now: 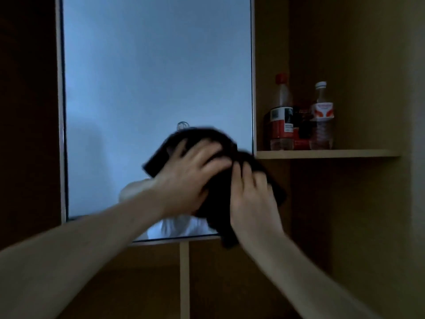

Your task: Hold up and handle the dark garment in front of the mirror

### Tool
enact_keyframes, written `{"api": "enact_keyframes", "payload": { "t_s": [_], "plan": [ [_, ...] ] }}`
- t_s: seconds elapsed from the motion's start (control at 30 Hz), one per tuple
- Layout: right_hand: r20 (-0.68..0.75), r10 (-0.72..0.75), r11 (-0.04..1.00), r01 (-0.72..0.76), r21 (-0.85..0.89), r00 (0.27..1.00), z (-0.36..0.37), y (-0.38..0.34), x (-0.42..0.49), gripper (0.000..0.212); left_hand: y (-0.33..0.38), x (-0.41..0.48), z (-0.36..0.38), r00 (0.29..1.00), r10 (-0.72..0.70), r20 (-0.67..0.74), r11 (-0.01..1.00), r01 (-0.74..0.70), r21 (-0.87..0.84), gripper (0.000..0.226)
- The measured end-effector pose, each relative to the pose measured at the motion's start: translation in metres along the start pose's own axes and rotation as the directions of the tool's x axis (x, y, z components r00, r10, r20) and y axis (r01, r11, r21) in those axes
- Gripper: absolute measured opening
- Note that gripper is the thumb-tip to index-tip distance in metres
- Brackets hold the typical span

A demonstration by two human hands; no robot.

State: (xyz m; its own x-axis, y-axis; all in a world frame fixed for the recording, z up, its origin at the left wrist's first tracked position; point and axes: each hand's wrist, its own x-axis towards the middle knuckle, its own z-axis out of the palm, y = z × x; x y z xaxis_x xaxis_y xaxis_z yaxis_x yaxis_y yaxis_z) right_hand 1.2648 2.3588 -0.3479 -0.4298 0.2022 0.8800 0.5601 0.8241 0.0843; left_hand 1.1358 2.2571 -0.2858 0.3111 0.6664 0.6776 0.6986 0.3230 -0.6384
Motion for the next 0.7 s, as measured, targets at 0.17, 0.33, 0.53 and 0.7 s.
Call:
{"api": "enact_keyframes", "payload": {
  "t_s": [0.17,0.33,0.53,0.7],
  "plan": [
    [0.175,-0.108,0.99,0.089,0.113,0.979,0.028,0.005,-0.085,0.065,0.05,-0.06,0.026,0.966,0.214,0.143,0.977,-0.21,-0.04,0.052],
    [0.009,0.052,0.969,-0.052,0.242,0.999,0.014,0.021,-0.05,0.049,0.039,-0.001,0.014,0.989,0.127,0.081,0.991,-0.123,-0.048,0.049],
    [0.032,0.012,0.968,-0.02,0.25,0.999,0.047,-0.05,-0.066,0.069,0.016,-0.073,0.02,0.998,0.008,0.069,0.998,-0.012,0.056,0.052],
    [-0.086,-0.312,0.938,0.322,0.13,0.946,0.024,-0.04,0.027,0.079,-0.034,-0.084,-0.003,0.964,-0.261,0.048,0.965,0.258,0.05,0.073]
  ]
}}
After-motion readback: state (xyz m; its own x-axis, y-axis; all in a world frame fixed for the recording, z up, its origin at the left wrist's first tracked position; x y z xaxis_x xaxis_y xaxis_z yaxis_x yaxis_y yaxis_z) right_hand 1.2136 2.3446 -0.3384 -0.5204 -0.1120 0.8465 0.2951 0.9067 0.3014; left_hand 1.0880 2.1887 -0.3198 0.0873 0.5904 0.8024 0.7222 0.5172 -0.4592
